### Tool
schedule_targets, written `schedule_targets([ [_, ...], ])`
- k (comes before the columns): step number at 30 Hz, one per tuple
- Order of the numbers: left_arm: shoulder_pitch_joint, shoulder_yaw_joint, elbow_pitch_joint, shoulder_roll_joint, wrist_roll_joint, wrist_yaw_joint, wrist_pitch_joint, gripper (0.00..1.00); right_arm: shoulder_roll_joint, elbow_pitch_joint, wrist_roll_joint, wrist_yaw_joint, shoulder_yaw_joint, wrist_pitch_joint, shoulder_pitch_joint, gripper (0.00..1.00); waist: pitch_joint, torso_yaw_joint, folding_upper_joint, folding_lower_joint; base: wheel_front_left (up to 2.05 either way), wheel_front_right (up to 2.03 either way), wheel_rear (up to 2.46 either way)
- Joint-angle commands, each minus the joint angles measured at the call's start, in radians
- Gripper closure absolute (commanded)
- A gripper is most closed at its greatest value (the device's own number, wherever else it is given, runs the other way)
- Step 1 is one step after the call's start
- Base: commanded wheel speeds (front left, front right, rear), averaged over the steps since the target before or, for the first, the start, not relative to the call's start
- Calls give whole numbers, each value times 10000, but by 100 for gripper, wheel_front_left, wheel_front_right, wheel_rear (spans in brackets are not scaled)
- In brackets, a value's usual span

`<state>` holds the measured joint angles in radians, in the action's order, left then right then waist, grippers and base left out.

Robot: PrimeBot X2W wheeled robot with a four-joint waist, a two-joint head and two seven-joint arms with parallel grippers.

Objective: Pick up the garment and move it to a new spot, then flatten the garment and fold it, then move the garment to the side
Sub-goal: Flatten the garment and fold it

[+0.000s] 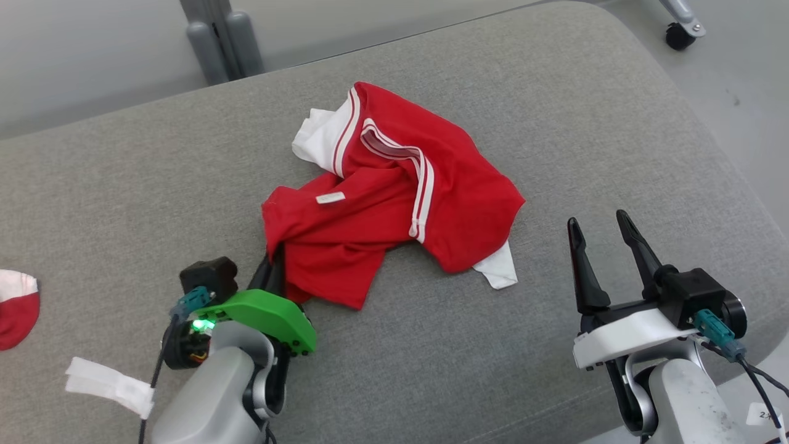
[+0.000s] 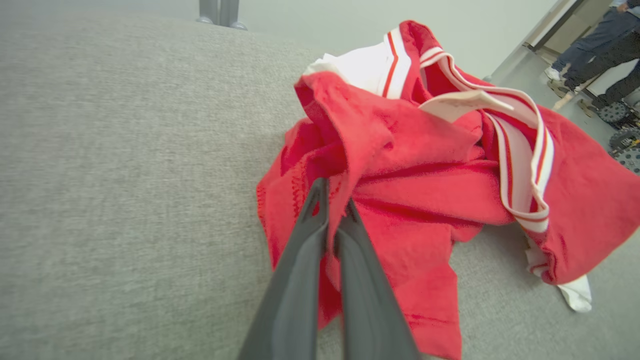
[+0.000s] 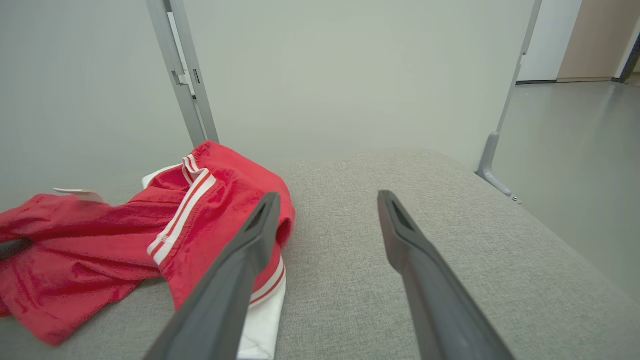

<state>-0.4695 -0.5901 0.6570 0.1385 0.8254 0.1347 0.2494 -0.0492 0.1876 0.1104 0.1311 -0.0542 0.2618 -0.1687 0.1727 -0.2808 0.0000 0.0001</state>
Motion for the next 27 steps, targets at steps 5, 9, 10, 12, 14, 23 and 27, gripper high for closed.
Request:
schedule_targets([
  [5,365,702,-926,793,-106,314,149,100,-24,-6,-107,-7,-4,35,184,0,-458,777,0,-1,0,0,0],
  [9,376,1126,-1268,1319,-196,517,170,100,-26,50,-89,-7,-116,9,164,0,-625,910,0,-1,0,0,0],
  [10,360,1214,-1326,1419,-211,558,172,100,-24,68,-79,-7,-135,-2,168,0,-678,918,0,-1,0,0,0],
  [12,260,1450,-1610,1643,-202,648,157,100,-23,74,-62,-7,-185,-32,179,0,-769,913,0,-1,0,0,0],
  [14,184,1612,-1957,1813,-236,743,159,100,-24,80,-56,-7,-206,-41,209,0,-852,900,0,-1,0,0,0],
  [23,843,2036,-4878,2272,-546,1325,126,100,-20,18,3,-7,-36,-30,411,0,-1002,1000,0,-1,0,0,0],
  [27,1943,1982,-5360,2353,-306,1779,-205,100,-20,-62,95,-7,-4,-35,425,0,-882,1140,0,-1,0,0,0],
])
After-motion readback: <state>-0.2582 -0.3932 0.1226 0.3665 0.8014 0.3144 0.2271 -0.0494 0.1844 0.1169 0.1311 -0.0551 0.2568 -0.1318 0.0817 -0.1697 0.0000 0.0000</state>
